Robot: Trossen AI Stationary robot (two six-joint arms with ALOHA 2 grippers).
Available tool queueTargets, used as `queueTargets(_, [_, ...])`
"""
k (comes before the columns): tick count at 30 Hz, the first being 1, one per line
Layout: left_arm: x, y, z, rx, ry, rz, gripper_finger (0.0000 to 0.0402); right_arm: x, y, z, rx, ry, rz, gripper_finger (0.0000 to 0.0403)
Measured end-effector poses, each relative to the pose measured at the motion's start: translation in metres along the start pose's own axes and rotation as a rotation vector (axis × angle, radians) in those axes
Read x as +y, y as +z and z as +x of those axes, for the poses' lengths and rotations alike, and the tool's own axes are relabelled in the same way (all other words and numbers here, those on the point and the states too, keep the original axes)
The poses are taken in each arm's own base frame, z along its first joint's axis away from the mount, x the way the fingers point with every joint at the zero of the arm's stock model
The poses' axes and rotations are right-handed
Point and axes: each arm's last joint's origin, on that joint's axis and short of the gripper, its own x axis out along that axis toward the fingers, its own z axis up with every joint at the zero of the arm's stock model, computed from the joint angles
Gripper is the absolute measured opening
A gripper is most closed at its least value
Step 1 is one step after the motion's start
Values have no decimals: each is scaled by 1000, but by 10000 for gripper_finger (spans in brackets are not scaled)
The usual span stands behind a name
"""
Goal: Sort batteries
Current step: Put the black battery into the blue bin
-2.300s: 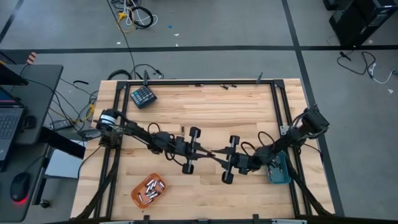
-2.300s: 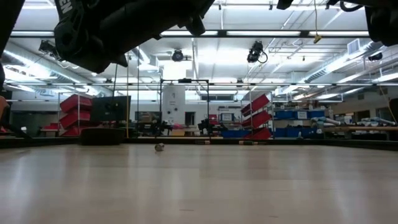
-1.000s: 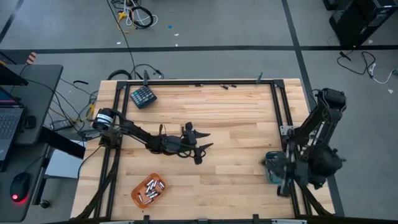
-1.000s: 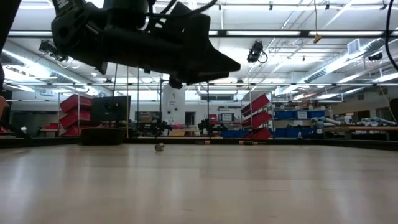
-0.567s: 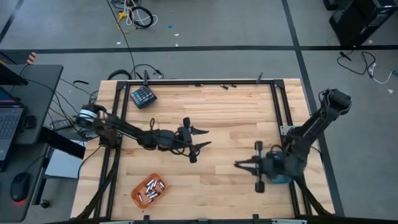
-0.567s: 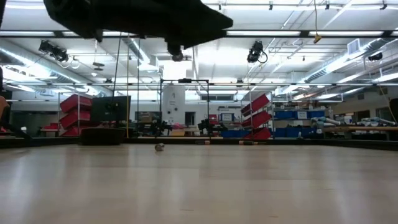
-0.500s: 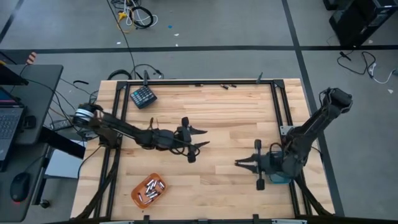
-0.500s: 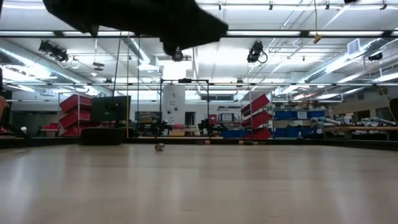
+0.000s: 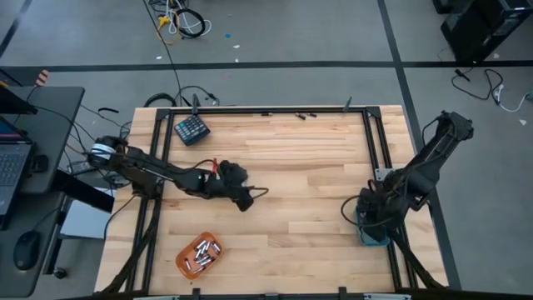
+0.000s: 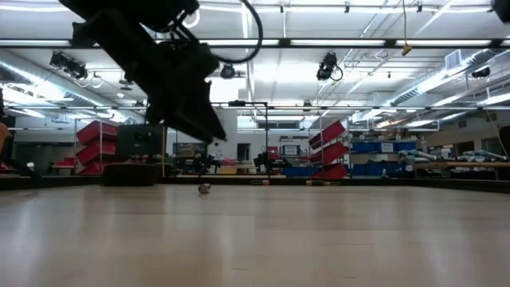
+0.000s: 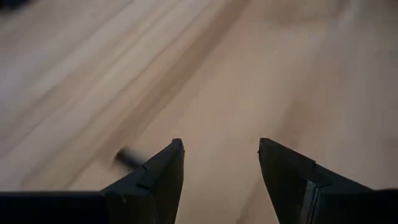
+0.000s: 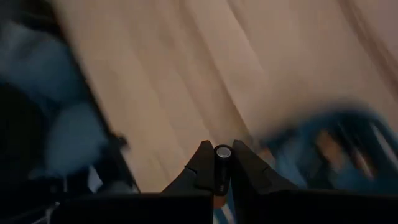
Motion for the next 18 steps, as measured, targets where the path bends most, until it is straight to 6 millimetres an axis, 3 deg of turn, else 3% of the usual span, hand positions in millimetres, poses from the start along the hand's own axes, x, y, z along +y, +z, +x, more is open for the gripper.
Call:
queueTargets(4, [13,-5,5,52,112,-108,202,-10,-10,2,145,-139,115,18])
queueTargets(11, [35,1,15,44,227,-369,202,-8,-16,3,228,-147,161,21])
queueTargets(18, [40,-9,31,83,284,-411,202,-11,-20,2,267,-183,195,20])
